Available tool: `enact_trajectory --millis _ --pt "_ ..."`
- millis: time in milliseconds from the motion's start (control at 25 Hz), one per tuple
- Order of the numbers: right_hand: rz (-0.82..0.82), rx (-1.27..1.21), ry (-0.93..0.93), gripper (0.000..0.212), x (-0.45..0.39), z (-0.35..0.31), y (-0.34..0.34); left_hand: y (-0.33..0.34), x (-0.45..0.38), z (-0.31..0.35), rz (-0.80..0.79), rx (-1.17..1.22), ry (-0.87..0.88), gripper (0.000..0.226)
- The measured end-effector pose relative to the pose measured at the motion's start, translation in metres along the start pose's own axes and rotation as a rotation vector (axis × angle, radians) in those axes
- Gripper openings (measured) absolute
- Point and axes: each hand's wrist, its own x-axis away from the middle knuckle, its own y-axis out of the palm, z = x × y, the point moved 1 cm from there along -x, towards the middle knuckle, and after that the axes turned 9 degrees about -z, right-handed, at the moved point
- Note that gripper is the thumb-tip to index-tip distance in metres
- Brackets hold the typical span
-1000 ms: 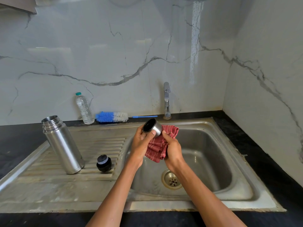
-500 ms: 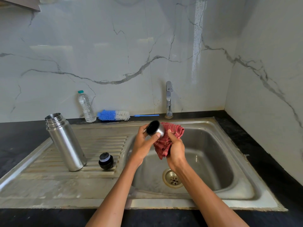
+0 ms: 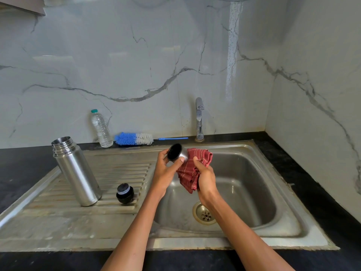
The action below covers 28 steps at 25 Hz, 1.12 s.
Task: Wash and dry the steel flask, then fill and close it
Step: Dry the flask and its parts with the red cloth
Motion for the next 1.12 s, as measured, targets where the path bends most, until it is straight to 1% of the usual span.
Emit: enact_trajectory --millis 120,200,280,360,440,520,640,760,920,1000,1120 --pt "0.002 -0.055 0.051 0.033 -0.001 -0.003 -0.003 0.006 0.004 0.000 -0.092 -0.035 0.003 0.057" --pt "-0.018 -0.054 0.112 0.033 0.001 -0.002 -0.003 0.004 0.004 0.000 -0.065 -0.015 0.013 0.055" --pt "-0.045 -0.012 0.128 0.031 0.001 -0.001 -0.002 0.000 0.003 0.004 0.009 0.003 0.018 0.058" --pt "-0.047 -0.015 0.091 0.028 0.001 -0.004 0.000 -0.005 0.002 0.008 0.113 0.006 0.019 0.060" --pt "-0.033 -0.078 0.030 0.024 0.002 -0.008 0.001 -0.009 0.003 0.017 0.225 0.011 0.016 0.055" --pt "-0.019 -0.119 0.005 0.025 -0.001 -0.007 0.000 -0.016 0.003 0.031 0.275 0.003 -0.001 0.050" --pt "-0.006 -0.062 0.056 0.027 -0.002 0.001 0.006 -0.037 -0.003 0.059 0.212 -0.117 -0.048 0.032" --pt "-0.032 -0.015 0.106 0.029 -0.003 0.010 0.014 -0.070 -0.003 0.083 0.150 -0.305 -0.133 0.029" --pt "-0.080 0.000 0.161 0.029 -0.001 0.020 0.027 -0.103 0.006 0.084 0.040 -0.533 -0.273 0.010" --pt "-0.112 0.023 0.175 0.026 0.001 0.024 0.033 -0.115 0.009 0.076 0.023 -0.620 -0.324 0.017" --pt "-0.153 0.081 0.194 0.023 0.005 0.026 0.036 -0.127 0.008 0.061 0.029 -0.651 -0.424 0.017"
